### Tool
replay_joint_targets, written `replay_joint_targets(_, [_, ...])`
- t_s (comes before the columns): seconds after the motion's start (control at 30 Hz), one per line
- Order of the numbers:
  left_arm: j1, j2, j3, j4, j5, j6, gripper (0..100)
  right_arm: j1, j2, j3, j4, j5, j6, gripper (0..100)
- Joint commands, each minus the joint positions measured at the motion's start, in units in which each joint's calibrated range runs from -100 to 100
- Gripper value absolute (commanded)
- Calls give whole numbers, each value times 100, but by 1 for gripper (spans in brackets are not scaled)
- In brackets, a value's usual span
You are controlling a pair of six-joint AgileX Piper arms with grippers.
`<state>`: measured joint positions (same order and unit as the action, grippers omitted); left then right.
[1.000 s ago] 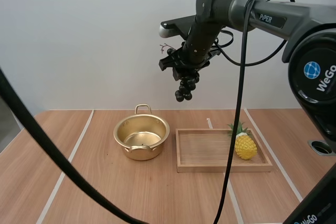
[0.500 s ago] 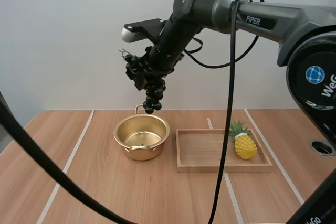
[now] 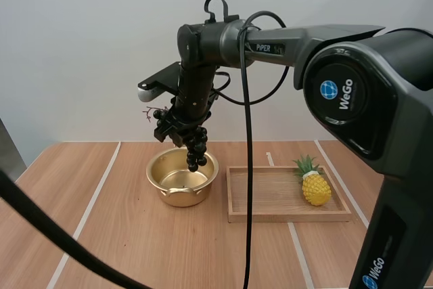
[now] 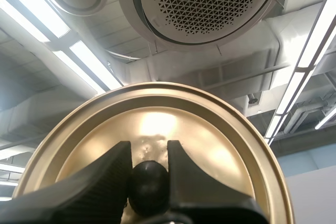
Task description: Open the pot, put the grape inside, and close it
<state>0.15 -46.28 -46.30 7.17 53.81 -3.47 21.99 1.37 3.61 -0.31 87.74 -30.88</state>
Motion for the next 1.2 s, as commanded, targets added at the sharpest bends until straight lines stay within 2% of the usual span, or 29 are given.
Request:
replay_joint_targets(0.0, [24, -28, 0, 73, 39, -14, 0, 4, 68, -14, -149, -389, 75, 0])
replay_joint_targets(0.47, [24, -69, 0, 73, 339, -14, 0, 4, 844, 13, 31, -451, 75, 0])
replay_joint_targets(0.73, [24, -68, 0, 73, 356, -14, 0, 4, 1345, 32, 456, -451, 68, 0])
replay_joint_targets(1.17, [24, -68, 0, 73, 450, -14, 0, 4, 2299, 195, 172, -458, 108, 0])
